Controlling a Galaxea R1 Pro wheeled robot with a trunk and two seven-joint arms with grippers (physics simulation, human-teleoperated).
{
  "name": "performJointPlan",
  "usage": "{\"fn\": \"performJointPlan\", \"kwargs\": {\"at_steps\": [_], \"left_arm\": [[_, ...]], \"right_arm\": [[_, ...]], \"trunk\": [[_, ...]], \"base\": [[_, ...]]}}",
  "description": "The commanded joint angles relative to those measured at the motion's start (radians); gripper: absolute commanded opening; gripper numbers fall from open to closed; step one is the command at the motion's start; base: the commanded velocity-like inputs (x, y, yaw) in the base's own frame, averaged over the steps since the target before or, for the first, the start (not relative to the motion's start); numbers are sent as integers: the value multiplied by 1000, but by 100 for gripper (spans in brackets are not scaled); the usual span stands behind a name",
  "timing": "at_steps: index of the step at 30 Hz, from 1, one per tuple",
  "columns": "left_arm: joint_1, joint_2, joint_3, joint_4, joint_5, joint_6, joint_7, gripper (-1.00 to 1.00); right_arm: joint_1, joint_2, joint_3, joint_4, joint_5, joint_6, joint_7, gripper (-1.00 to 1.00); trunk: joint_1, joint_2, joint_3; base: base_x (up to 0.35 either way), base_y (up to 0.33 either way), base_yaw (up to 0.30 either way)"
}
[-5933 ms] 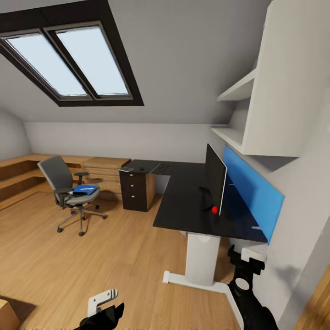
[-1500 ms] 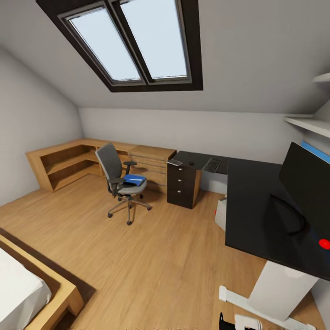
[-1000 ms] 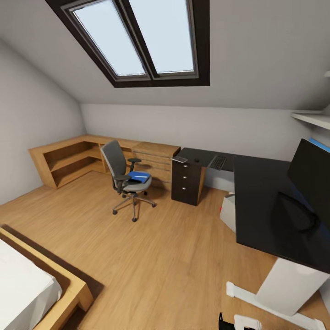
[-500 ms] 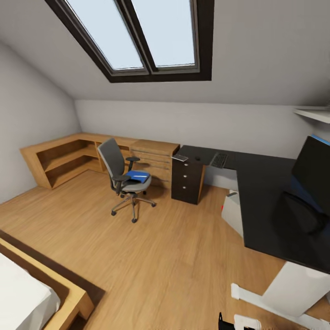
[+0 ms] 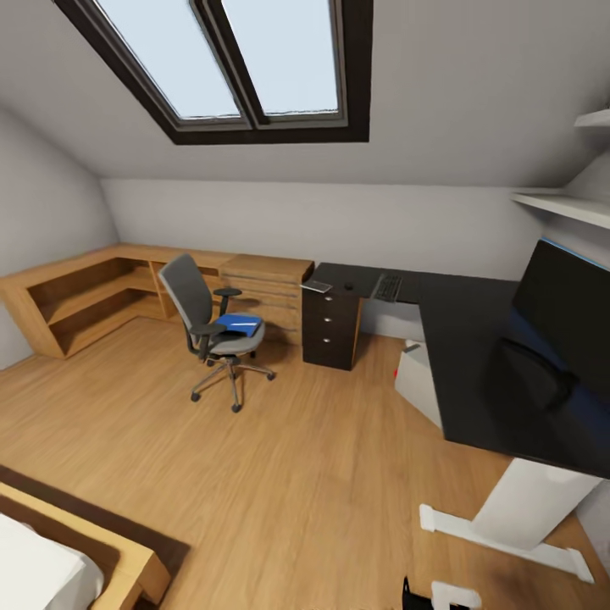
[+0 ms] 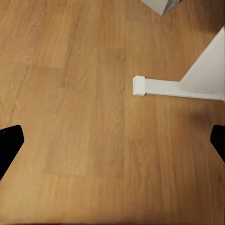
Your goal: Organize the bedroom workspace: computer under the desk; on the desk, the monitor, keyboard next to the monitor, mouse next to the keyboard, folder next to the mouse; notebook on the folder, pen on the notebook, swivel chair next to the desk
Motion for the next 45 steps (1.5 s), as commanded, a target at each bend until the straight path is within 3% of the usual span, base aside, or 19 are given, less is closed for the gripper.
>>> {"fn": "performJointPlan", "kwargs": {"at_steps": [1,7,18,27,45], "left_arm": [[0,-1,5,0,1,-2,-1,100],[0,-1,5,0,1,-2,-1,100],[0,-2,5,0,1,-2,-1,100],[0,-2,5,0,0,-4,-1,100],[0,-2,-4,0,0,-4,-1,100]], "right_arm": [[-1,0,-7,1,9,-3,-5,100],[-1,1,-8,1,7,-3,-4,100],[-1,2,-8,1,7,-3,-5,100],[-1,2,-8,2,8,-3,-1,100],[-1,0,-8,2,8,-3,5,100]], "trunk": [[0,-1,-2],[0,-1,-5],[0,-1,-5],[0,-1,0],[0,-1,10]], "base": [[0,319,-231],[6,230,-144],[1,19,-20],[13,13,-209],[243,217,-244]]}}
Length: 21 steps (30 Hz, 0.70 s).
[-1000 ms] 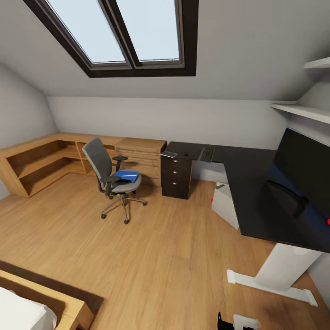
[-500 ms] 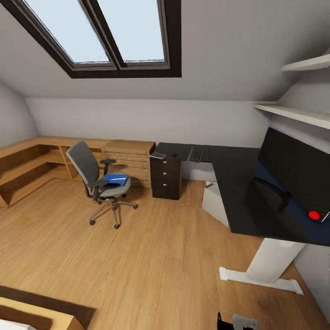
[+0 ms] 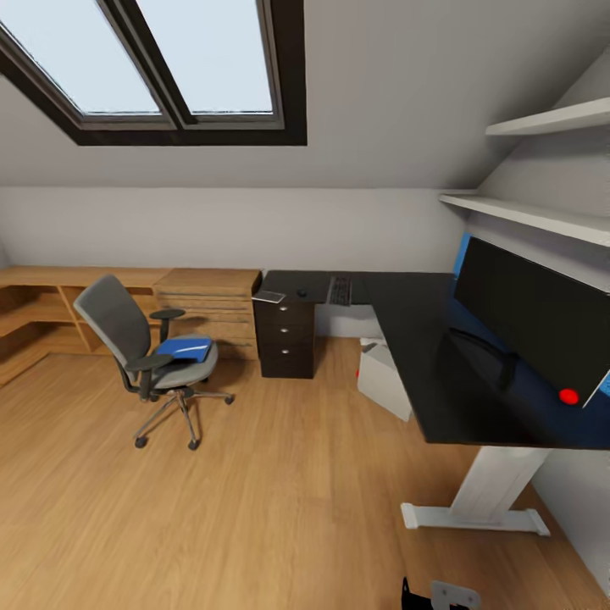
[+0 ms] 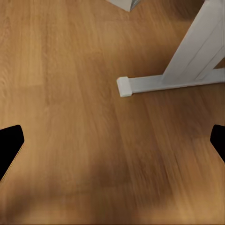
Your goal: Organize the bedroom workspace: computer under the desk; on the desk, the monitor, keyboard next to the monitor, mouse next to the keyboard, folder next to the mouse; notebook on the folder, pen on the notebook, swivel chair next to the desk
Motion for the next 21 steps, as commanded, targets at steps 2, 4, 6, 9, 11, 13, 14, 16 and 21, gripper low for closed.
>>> {"fn": "performJointPlan", "kwargs": {"at_steps": [2,4,6,9,11,13,14,16,21], "left_arm": [[0,-1,5,0,0,-2,-1,100],[0,-1,5,0,0,-2,-1,100],[0,-1,5,0,0,-2,-1,100],[0,-1,5,0,0,-2,-1,100],[0,-1,5,0,0,-2,-1,100],[0,-1,5,0,0,-2,-1,100],[0,-1,5,0,0,-2,-1,100],[0,-1,5,0,0,-2,-1,100],[0,-1,5,0,0,-3,-1,100]], "right_arm": [[-1,0,-6,1,8,-3,-4,100],[-1,0,-6,1,8,-3,-3,100],[-1,0,-6,1,8,-3,-3,100],[-1,1,-6,1,9,-3,-3,100],[-1,1,-6,2,8,-3,-3,100],[-1,1,-6,2,8,-3,-3,100],[-1,1,-6,2,9,-3,-3,100],[-1,0,-6,2,8,-3,-3,100],[-1,1,-6,2,9,-3,-3,100]], "trunk": [[1,-1,0],[1,-1,1],[1,-1,3],[1,-1,4],[1,-1,5],[1,-1,5],[1,-1,5],[1,-1,5],[1,-1,5]], "base": [[265,234,-245],[265,234,-245],[265,234,-245],[265,234,-242],[265,234,-178],[265,234,-146],[265,234,-117],[265,234,-109],[265,233,-94]]}}
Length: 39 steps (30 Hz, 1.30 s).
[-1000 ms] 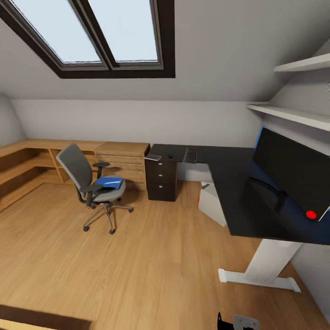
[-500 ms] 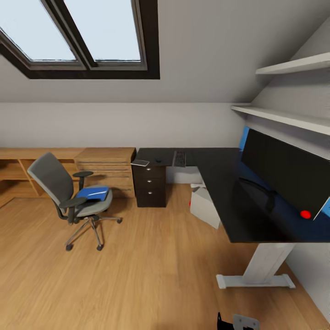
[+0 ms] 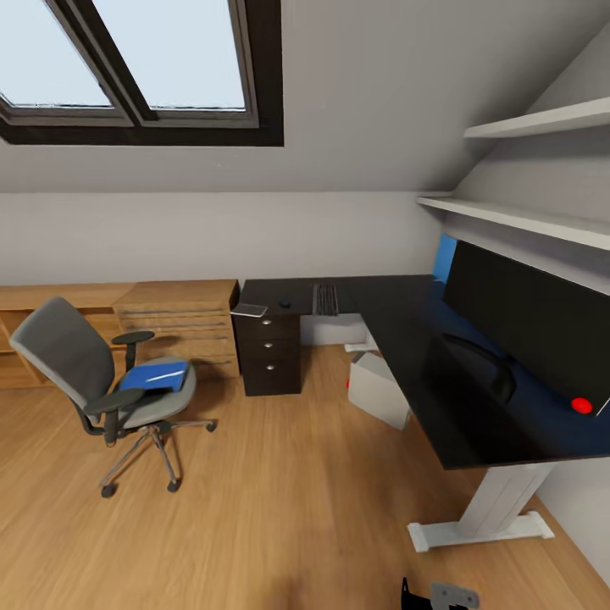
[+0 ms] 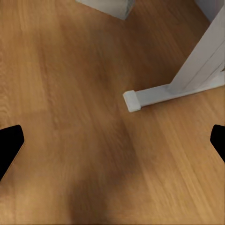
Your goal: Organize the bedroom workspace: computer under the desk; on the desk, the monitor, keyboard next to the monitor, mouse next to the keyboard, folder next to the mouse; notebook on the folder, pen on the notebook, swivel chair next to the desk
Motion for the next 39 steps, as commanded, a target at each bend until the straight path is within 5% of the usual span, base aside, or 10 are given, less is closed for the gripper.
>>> {"fn": "performJointPlan", "kwargs": {"at_steps": [1,39], "left_arm": [[0,-1,5,0,0,-3,-1,100],[0,-1,4,0,0,-6,-1,100]], "right_arm": [[-1,1,-6,1,9,-3,-5,100],[-1,1,-1,42,15,-3,-3,100]], "trunk": [[1,-1,-1],[1,-1,-1]], "base": [[268,227,-83],[324,39,-8]]}}
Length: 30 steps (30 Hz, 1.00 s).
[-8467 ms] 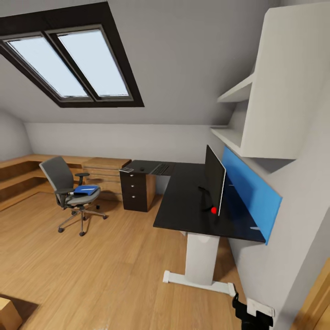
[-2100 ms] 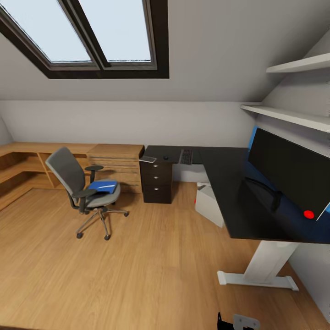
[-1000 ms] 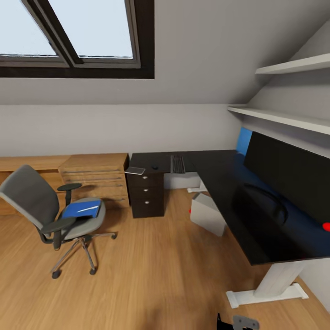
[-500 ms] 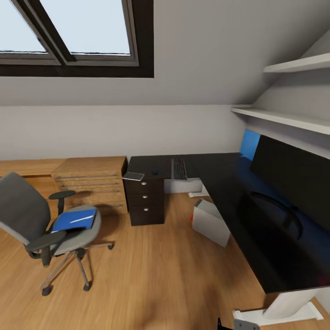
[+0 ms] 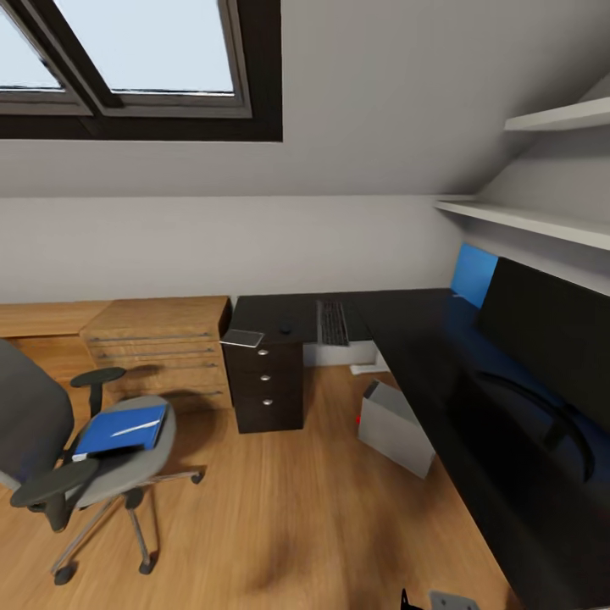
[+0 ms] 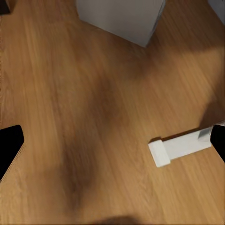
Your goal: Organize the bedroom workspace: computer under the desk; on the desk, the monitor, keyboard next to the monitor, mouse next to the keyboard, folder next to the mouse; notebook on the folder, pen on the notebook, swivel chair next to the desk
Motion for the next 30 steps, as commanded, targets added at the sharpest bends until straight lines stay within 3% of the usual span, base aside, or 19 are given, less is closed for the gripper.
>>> {"fn": "performJointPlan", "kwargs": {"at_steps": [1,13,30], "left_arm": [[0,-1,5,-1,0,-2,-1,100],[0,-1,5,-1,0,-2,-1,100],[0,-1,5,-1,0,-2,-1,100]], "right_arm": [[-1,0,-6,1,10,-2,-5,100],[-1,1,-6,1,8,-2,-5,100],[-1,0,-6,1,8,-2,-5,100]], "trunk": [[1,-1,-1],[1,-1,-1],[1,-1,-1]], "base": [[333,0,0],[333,0,121],[333,0,11]]}}
